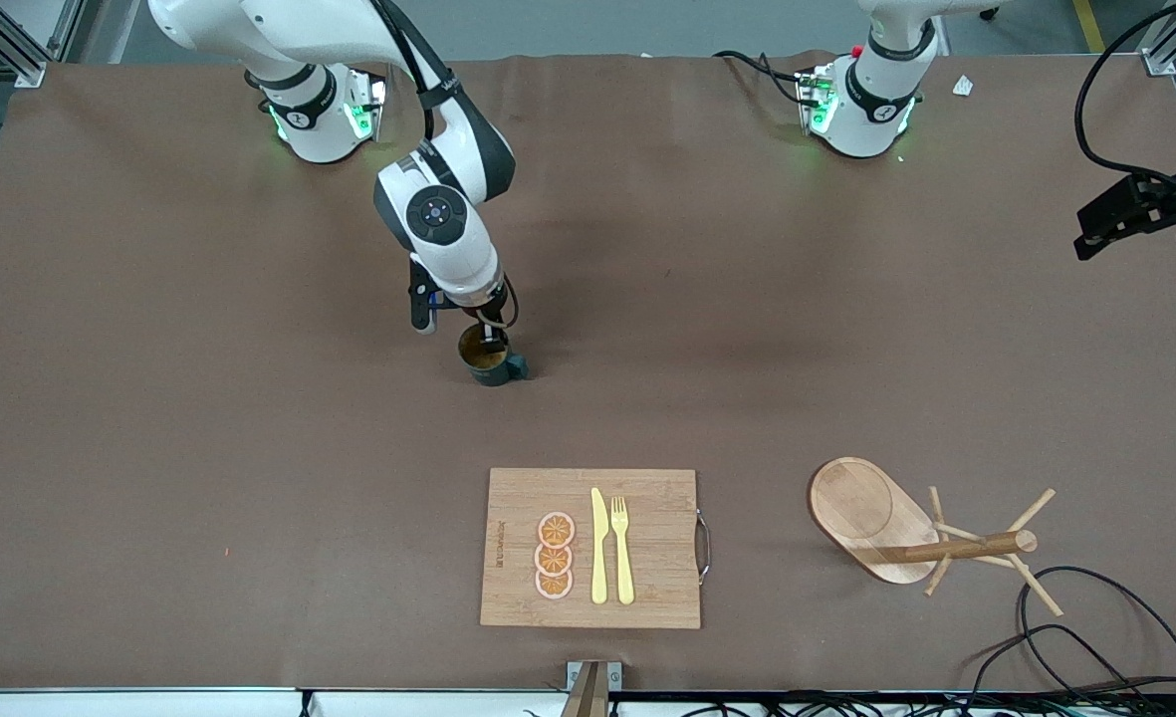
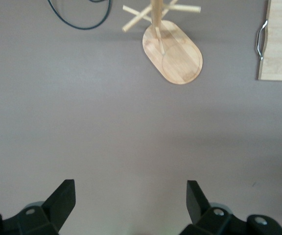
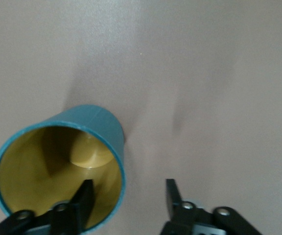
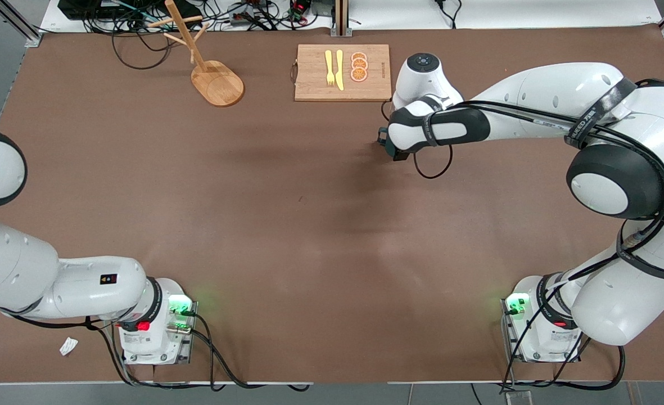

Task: Transfer cup from left to right arm and place
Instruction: 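Lower the right gripper onto the mug rim while the left gripper retracts, then grasp the mug rim with the right gripper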

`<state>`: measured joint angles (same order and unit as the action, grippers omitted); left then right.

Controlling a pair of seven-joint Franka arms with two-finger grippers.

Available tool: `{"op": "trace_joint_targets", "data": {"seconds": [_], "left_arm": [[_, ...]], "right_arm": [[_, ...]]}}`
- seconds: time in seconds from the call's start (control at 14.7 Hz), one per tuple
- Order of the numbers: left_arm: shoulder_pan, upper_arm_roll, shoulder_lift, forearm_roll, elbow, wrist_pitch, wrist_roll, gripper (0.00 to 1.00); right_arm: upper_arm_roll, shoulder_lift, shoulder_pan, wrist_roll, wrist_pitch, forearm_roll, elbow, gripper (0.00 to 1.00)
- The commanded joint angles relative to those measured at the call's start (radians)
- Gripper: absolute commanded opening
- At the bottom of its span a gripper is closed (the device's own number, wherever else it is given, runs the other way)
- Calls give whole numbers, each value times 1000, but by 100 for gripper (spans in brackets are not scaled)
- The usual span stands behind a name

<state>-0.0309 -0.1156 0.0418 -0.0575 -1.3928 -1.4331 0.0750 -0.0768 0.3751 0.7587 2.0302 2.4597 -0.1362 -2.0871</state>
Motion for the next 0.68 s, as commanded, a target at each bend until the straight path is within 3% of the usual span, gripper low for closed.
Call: {"op": "trace_joint_targets", "data": {"seconds": [0.0,0.2,0.61], "left_arm": [[39,22,-74,13,-96,-6,-9,100],[37,16,-131,33,-189,-67,-9,100],[39,16,-123,47,-189,-67,-6,100]], "right_arm": [[-6,-8,7,-10,11,-2,-13,0],[-6,-13,-2,-59,4,-3,-11,0],[-5,-51,-56,-238,-85,-10,-5,0]]}}
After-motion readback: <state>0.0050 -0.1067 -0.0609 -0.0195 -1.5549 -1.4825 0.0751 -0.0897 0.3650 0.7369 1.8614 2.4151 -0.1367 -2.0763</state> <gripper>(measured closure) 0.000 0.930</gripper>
